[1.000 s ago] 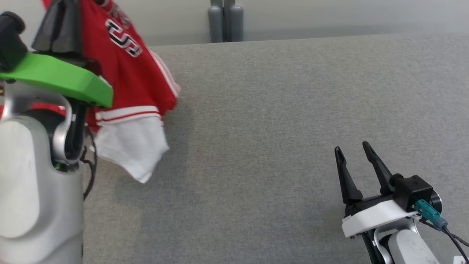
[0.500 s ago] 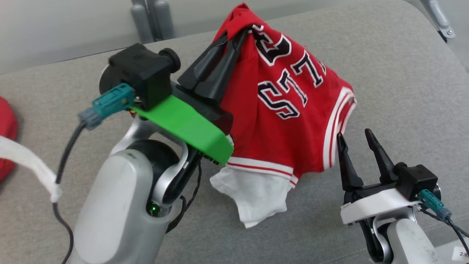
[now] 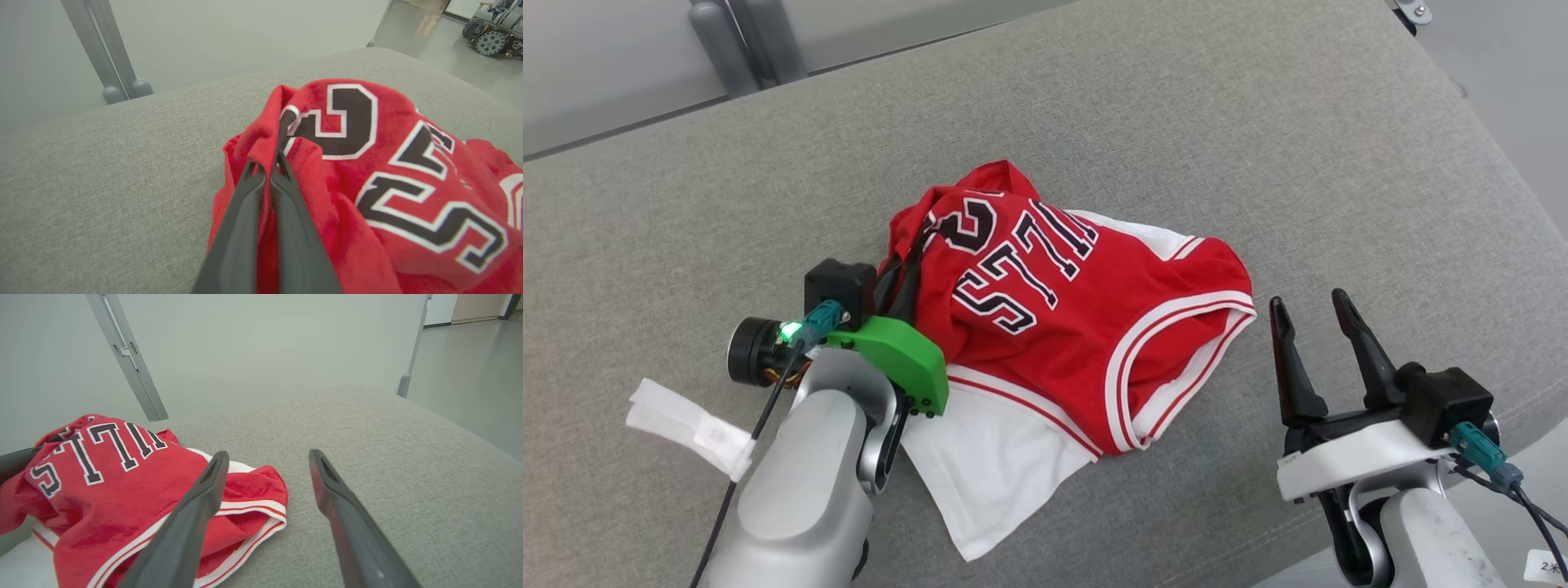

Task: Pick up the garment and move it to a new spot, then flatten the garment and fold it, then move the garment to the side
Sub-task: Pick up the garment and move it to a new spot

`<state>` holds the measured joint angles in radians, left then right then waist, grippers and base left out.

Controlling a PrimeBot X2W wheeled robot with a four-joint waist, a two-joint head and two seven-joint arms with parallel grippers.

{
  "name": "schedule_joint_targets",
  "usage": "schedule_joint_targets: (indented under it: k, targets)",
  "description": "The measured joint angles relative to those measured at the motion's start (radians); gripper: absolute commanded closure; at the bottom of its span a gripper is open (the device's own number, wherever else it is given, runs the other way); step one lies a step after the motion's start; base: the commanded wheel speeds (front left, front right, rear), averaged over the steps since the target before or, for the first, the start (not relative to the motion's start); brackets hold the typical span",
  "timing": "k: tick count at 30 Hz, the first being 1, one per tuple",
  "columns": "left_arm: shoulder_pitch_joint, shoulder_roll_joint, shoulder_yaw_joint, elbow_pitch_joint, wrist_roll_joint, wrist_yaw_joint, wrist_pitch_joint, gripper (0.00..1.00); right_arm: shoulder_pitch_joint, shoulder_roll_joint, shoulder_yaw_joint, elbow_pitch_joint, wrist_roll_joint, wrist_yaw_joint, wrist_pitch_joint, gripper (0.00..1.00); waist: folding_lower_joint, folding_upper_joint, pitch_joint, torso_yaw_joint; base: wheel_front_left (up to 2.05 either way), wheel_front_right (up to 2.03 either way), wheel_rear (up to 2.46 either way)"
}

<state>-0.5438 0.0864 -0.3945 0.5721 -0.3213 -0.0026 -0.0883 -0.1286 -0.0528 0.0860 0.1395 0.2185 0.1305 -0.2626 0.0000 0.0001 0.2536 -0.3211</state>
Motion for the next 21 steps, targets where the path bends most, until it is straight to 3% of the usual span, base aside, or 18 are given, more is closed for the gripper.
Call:
schedule_joint_targets:
  k: [1, 4, 7, 15, 21]
  targets:
    - [0.0, -0.002, 0.001, 0.037, 0.001, -0.001, -0.038, 0.0, 0.0, 0.0, 0.003, 0.0, -0.004, 0.0, 0.0, 0.0, 0.0, 0.0, -0.002, 0.001, 0.0, 0.0, 0.0]
    - [-0.003, -0.004, -0.003, 0.089, 0.013, -0.002, -0.131, 0.0, 0.004, 0.002, 0.004, -0.003, -0.012, 0.0, 0.0, 0.0, 0.0, -0.0001, -0.013, 0.009, 0.0, 0.0, 0.0]
    - [0.017, -0.008, 0.017, 0.05, 0.011, -0.009, -0.17, 0.0, 0.014, -0.006, 0.008, -0.005, -0.022, 0.0, 0.0, 0.0, 0.0, 0.0, -0.035, 0.021, 0.0, 0.0, 0.0]
    - [0.385, -0.014, 0.184, -0.38, 0.095, 0.035, -0.176, 0.0, 0.06, -0.056, 0.0, -0.019, -0.058, 0.0, 0.0, 0.0, 0.0, 0.0, -0.126, 0.066, 0.0, 0.0, 0.0]
    - [0.595, -0.029, 0.24, -0.47, 0.15, 0.029, -0.176, 0.0, 0.107, -0.081, -0.02, -0.024, -0.071, 0.0, 0.0, 0.0, 0.0, -0.0001, -0.17, 0.132, 0.0, 0.0, 0.0]
